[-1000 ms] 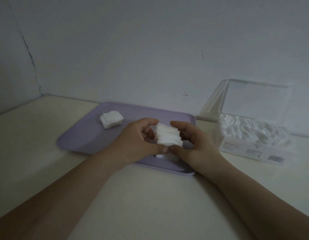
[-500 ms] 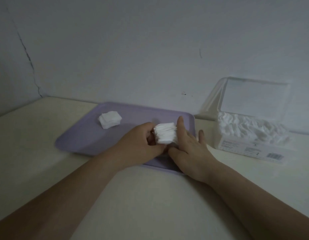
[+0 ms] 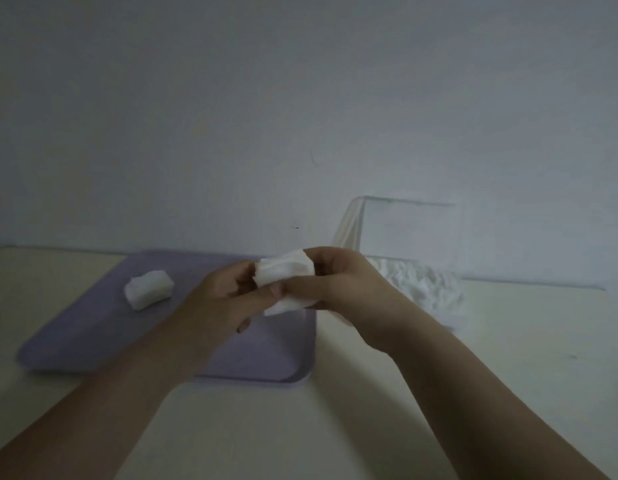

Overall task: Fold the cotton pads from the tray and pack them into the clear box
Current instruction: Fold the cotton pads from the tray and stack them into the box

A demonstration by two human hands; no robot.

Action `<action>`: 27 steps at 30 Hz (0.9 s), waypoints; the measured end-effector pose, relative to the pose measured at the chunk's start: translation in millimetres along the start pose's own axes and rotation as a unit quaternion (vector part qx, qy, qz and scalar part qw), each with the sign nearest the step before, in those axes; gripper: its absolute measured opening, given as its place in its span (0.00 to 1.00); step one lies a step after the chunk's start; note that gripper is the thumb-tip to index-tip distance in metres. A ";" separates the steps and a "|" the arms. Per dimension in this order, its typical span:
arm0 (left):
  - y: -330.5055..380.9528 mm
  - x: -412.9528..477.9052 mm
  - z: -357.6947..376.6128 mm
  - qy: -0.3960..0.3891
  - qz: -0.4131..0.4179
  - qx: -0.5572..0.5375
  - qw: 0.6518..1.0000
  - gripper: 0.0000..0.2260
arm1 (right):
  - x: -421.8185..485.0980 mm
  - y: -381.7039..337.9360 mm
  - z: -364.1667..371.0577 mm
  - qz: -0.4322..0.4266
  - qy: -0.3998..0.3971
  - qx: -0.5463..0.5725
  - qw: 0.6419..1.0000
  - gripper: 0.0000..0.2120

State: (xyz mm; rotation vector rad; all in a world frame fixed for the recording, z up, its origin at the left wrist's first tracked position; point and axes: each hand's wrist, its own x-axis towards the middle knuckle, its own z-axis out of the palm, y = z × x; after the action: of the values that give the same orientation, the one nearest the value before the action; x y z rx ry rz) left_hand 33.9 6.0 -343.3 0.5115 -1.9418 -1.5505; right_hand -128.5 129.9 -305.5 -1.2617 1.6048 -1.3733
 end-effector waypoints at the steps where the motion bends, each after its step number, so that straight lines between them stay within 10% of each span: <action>1: 4.5 5.9 8.7 -0.011 -0.001 0.000 1.000 0.17 | -4.6 -5.3 -12.5 0.012 0.005 -0.008 1.000 0.16; 12: 31.3 61.8 111.1 0.023 0.003 0.115 0.993 0.06 | -39.8 -22.2 -129.9 0.087 0.212 -0.139 0.963 0.11; 27: 20.5 85.4 181.8 -0.174 0.224 0.431 0.857 0.14 | -52.6 -13.7 -169.0 0.245 0.195 -0.310 0.898 0.18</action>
State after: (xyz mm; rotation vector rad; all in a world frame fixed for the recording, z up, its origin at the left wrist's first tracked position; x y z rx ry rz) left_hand -148.6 91.5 -331.4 0.0799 -2.7534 -0.4305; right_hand -264.3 234.7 -259.7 -0.8112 2.5682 -0.8415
